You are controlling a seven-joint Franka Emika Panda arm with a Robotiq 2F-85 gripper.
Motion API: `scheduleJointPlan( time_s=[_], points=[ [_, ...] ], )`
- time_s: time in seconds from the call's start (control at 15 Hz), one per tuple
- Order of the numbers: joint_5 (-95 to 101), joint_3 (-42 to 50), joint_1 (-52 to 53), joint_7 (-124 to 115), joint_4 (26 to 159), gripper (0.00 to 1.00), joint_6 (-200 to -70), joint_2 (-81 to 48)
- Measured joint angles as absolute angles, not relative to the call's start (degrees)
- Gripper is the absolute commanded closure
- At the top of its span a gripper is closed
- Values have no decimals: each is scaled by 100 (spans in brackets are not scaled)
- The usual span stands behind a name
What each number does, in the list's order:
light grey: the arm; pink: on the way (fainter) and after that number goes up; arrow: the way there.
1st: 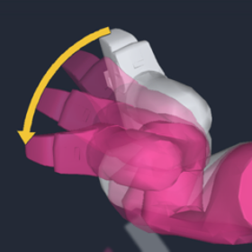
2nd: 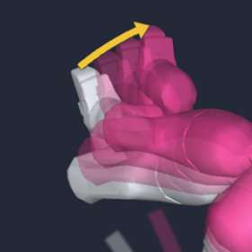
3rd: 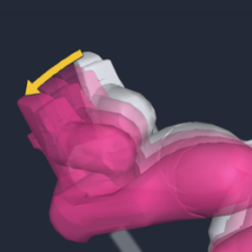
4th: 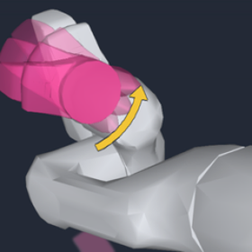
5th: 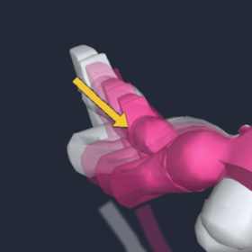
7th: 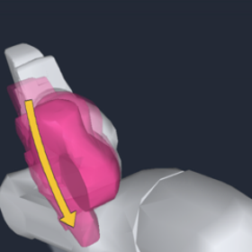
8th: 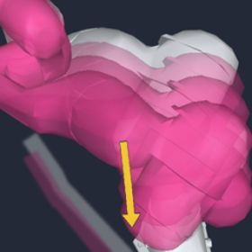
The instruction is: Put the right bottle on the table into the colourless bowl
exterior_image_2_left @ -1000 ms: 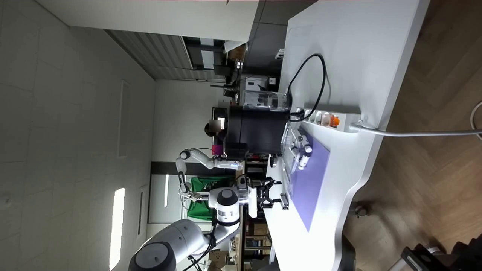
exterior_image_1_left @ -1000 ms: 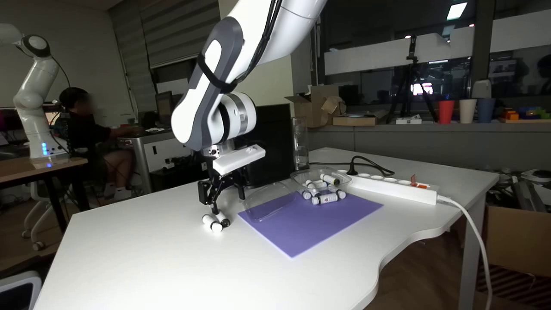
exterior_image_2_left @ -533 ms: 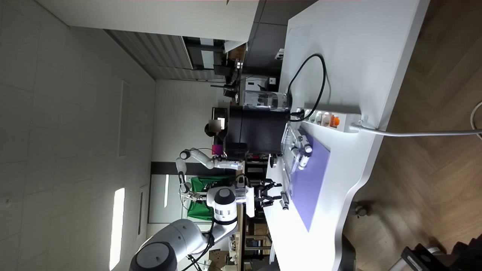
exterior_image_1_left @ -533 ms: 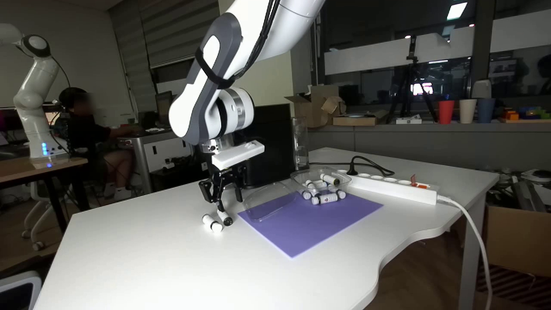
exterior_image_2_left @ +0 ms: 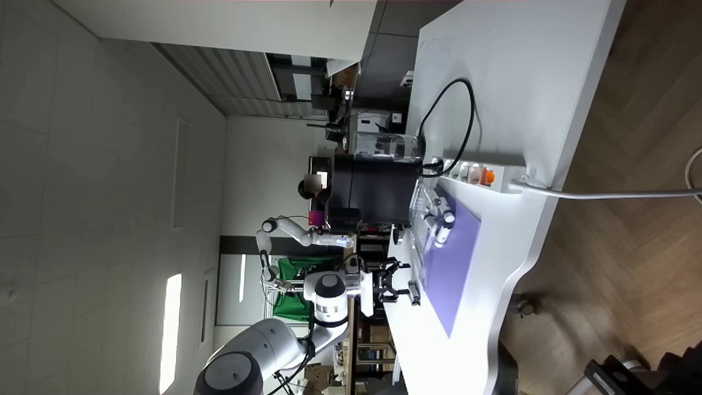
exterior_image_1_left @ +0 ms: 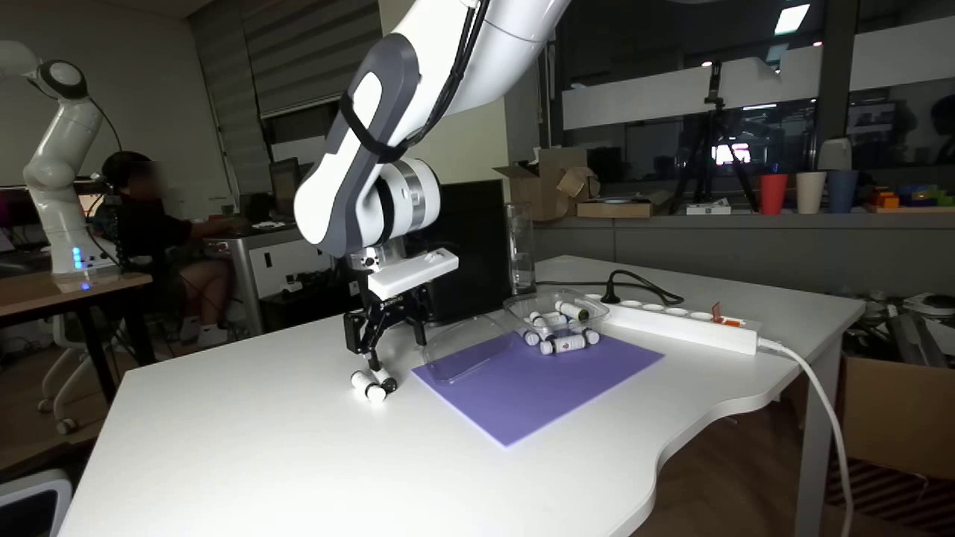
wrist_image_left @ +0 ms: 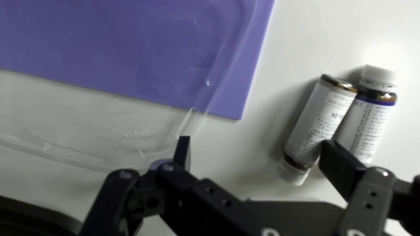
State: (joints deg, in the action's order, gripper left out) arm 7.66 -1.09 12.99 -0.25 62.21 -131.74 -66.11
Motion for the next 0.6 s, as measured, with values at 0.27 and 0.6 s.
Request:
scheduleJointPlan(
  time_s=[0.27,0.6],
  points=[
    [765,-111,1293,-20,6219,0,-13193,-6615],
    [672,-189,1281,24,6213,0,-13220,-6676]
  ],
)
